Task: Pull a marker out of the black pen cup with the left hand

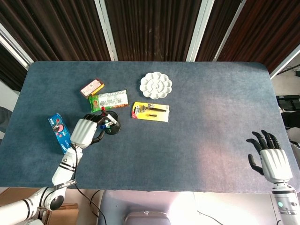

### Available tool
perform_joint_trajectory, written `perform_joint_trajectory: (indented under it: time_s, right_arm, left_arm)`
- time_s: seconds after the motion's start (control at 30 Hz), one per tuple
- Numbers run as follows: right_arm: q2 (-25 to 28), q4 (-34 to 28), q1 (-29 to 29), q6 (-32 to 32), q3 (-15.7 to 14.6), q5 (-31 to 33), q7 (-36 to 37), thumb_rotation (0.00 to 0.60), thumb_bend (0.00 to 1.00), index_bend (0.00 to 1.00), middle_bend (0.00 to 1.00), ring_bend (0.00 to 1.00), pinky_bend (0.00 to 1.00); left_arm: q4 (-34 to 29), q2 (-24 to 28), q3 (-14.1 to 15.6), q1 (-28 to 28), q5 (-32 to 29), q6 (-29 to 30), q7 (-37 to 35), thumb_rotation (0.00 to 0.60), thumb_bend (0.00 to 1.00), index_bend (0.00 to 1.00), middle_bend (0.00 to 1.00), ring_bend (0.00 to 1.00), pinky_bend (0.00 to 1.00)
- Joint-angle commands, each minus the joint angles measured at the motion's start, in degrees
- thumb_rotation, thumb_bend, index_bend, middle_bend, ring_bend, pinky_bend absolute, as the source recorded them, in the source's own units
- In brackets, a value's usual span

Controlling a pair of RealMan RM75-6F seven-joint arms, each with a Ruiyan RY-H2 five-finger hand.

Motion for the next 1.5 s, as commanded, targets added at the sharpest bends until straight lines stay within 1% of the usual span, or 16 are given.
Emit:
perform_joint_trajectory:
  time_s: [0.03, 0.27, 0.4, 0.5, 0.67, 0.8, 0.9, 1.0, 1.1, 1.17, 1.27, 1.37, 1.5]
  right_arm:
    - [0.0, 0.0, 0.0, 0.0, 0.0, 0.0, 0.0, 0.6, 0.6, 0.41, 0.26, 0.11, 0.23]
    - [0.0, 0.0, -0.1, 0.1, 0.0, 0.0, 0.2, 0.6, 0.6, 0.41, 0.26, 0.11, 0.23]
    - [0.0, 0.1, 0.0, 0.0, 0.0, 0.0, 0.3, 0.6, 0.6, 0.41, 0.26, 0.11, 0.23]
    - [0.1, 0.0, 0.0, 0.0, 0.0, 0.0, 0.3, 0.6, 0.6, 0.41, 0.26, 0.11, 0.23]
    - [0.1, 0.0, 0.0, 0.0, 0.0, 0.0, 0.6, 0.6, 0.6, 0.41, 0.26, 0.11, 0.23]
    - [0.1, 0.0, 0.0, 0.0, -0.1, -0.1, 0.9, 0.6, 0.59, 0.42, 0.26, 0.11, 0.23]
    - [0.1, 0.1, 0.0, 0.0, -0.1, -0.1, 1.0, 0.6, 0.57, 0.42, 0.26, 0.11, 0.23]
    - [0.0, 0.2, 0.0, 0.0, -0.1, -0.1, 1.0, 0.6, 0.57, 0.42, 0.26, 0.11, 0.23]
    - [0.0, 0.2, 0.0, 0.0, -0.1, -0.1, 1.0, 0.6, 0.57, 0.42, 0.26, 0.11, 0.23]
    - [0.0, 0.2, 0.0, 0.0, -0.1, -0.1, 1.1, 0.6, 0.57, 0.42, 0.26, 0.11, 0.23]
    - [0.0, 0.2, 0.0, 0.0, -0.1, -0.1, 1.1, 0.6, 0.57, 0.42, 0.26, 0.11, 0.23]
    - [0.1, 0.2, 0.0, 0.1, 0.0, -0.1, 1.1, 0.6, 0.57, 0.42, 0.26, 0.11, 0.23]
    - [0.0, 0.2, 0.0, 0.1, 0.0, -0.1, 1.0, 0.6, 0.57, 0.42, 0.26, 0.11, 0.23]
  left_arm:
    - [1.2, -0.8, 0.2, -1.1, -0.6, 0.4, 3.5, 0.6, 0.37, 0.37, 0.38, 0.36, 0.33]
    - [1.0, -0.8, 1.6, -0.7, -1.3, 1.5, 5.9, 0.6, 0.36, 0.38, 0.39, 0.36, 0.33]
    - [2.6, -1.9, 2.0, -0.8, -1.5, 1.9, 5.0, 0.6, 0.36, 0.4, 0.41, 0.38, 0.33]
    - [4.3, -3.1, 2.1, -1.2, -1.2, 2.5, 4.2, 0.6, 0.36, 0.43, 0.43, 0.4, 0.34]
    - [7.6, -4.9, 2.1, -1.6, -0.5, 4.0, 2.5, 0.6, 0.37, 0.5, 0.54, 0.47, 0.36]
    - [10.0, -5.8, 2.3, -2.1, 0.2, 4.7, 1.1, 0.6, 0.38, 0.55, 0.57, 0.5, 0.38]
    - [11.4, -6.6, 2.3, -2.2, 1.0, 5.7, -1.5, 0.6, 0.42, 0.59, 0.63, 0.54, 0.4]
    - [11.9, -7.0, 2.4, -2.4, 1.2, 5.6, -4.6, 0.6, 0.51, 0.62, 0.66, 0.58, 0.41]
    - [12.0, -6.9, 2.5, -2.7, 1.6, 5.7, -5.9, 0.6, 0.6, 0.64, 0.69, 0.6, 0.42]
    - [11.7, -6.6, 2.6, -2.6, 1.9, 6.3, -6.1, 0.6, 0.66, 0.65, 0.71, 0.61, 0.42]
    - [10.2, -5.4, 2.8, -1.9, 2.3, 7.5, -6.0, 0.6, 0.68, 0.66, 0.73, 0.63, 0.42]
    - [7.2, -3.0, 3.1, -0.6, 3.3, 10.0, -5.7, 0.6, 0.67, 0.66, 0.73, 0.63, 0.41]
    - [1.5, 0.7, 3.6, 2.3, 6.1, 16.5, -4.6, 0.6, 0.67, 0.67, 0.73, 0.63, 0.41]
